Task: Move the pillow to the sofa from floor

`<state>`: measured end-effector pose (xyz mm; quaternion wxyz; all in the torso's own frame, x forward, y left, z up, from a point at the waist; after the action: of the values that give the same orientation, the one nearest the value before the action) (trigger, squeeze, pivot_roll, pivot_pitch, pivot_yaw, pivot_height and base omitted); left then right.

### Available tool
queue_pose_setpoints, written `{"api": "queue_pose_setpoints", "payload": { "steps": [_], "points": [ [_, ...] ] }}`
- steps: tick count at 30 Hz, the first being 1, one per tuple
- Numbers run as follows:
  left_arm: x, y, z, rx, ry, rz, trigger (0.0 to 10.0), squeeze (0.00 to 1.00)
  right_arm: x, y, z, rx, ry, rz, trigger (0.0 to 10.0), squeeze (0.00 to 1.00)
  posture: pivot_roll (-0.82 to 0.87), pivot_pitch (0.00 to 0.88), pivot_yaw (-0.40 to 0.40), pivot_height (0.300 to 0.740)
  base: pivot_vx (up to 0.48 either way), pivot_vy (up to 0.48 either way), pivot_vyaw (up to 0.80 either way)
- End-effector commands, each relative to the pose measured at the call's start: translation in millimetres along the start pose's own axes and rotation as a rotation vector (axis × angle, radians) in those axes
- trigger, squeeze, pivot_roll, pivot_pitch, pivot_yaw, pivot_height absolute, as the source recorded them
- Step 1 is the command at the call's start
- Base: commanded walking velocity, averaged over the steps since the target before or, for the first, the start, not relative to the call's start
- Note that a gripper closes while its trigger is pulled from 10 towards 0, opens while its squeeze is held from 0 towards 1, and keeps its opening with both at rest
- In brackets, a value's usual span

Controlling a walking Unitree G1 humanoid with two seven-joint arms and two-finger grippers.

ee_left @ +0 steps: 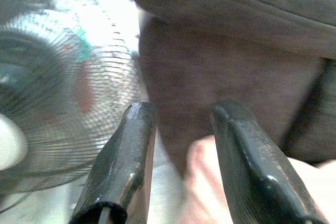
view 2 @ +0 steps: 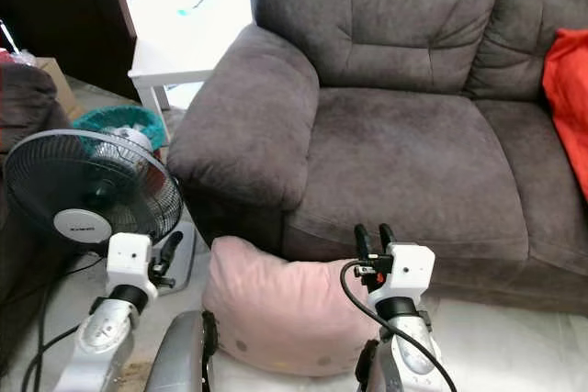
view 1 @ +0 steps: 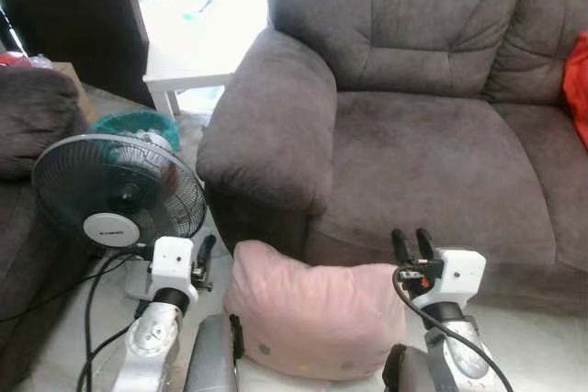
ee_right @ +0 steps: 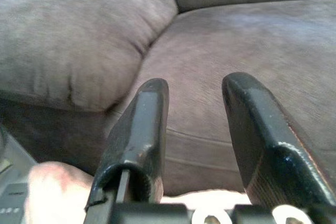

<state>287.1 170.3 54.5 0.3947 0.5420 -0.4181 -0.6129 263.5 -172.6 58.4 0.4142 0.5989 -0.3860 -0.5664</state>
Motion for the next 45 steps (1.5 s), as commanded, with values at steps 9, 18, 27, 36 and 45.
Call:
{"api": "queue_pose_setpoints", "payload": {
  "steps": [9, 18, 27, 36, 45],
  "points": [
    [-2.0, 1.7, -1.1, 0.005, 0.002, -0.017, 10.0, 0.00, 3.2, 1.9, 0.8, 0.010, -0.014, -0.016, 10.0, 0.00, 0.08, 0.029, -0.053, 0.495, 0.000, 0.000, 0.00],
    [-1.5, 3.6, -1.7, 0.011, -0.003, -0.022, 10.0, 0.00, 2.7, 2.4, -0.2, 0.011, -0.009, -0.008, 10.0, 0.00, 0.08, 0.028, -0.052, 0.495, 0.000, 0.000, 0.00],
    [-1.3, 5.1, -3.1, 0.016, -0.003, -0.023, 10.0, 0.00, -0.7, 2.4, -1.4, 0.007, 0.011, 0.019, 10.0, 0.00, 0.08, 0.024, -0.052, 0.495, 0.000, 0.000, 0.00],
    [-2.2, 5.1, -2.9, 0.016, -0.001, -0.024, 10.0, 0.00, -0.1, 1.4, -1.9, 0.007, -0.001, 0.002, 10.0, 0.00, 0.08, 0.025, -0.052, 0.495, 0.255, 0.000, 0.30],
    [-1.7, 5.0, -1.9, 0.016, -0.004, -0.023, 10.0, 0.00, 0.1, 1.3, -1.1, 0.006, 0.000, 0.005, 10.0, 0.00, 0.08, 0.028, -0.051, 0.495, 0.263, 0.000, 0.00]
  ]
}}
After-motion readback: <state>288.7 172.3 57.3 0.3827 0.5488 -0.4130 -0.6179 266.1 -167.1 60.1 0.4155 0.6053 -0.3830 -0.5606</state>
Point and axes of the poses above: a point about 5 cm out from each wrist's last joint towards the gripper, its own z axis pointing back from the gripper into the wrist, its own y axis along the axis of the wrist's last joint, x = y × z, the point moved 2 cm from there along -z, pointing out of the wrist towards the gripper, and after that the axes turned 14 degrees about -z, right-handed, at the moved point
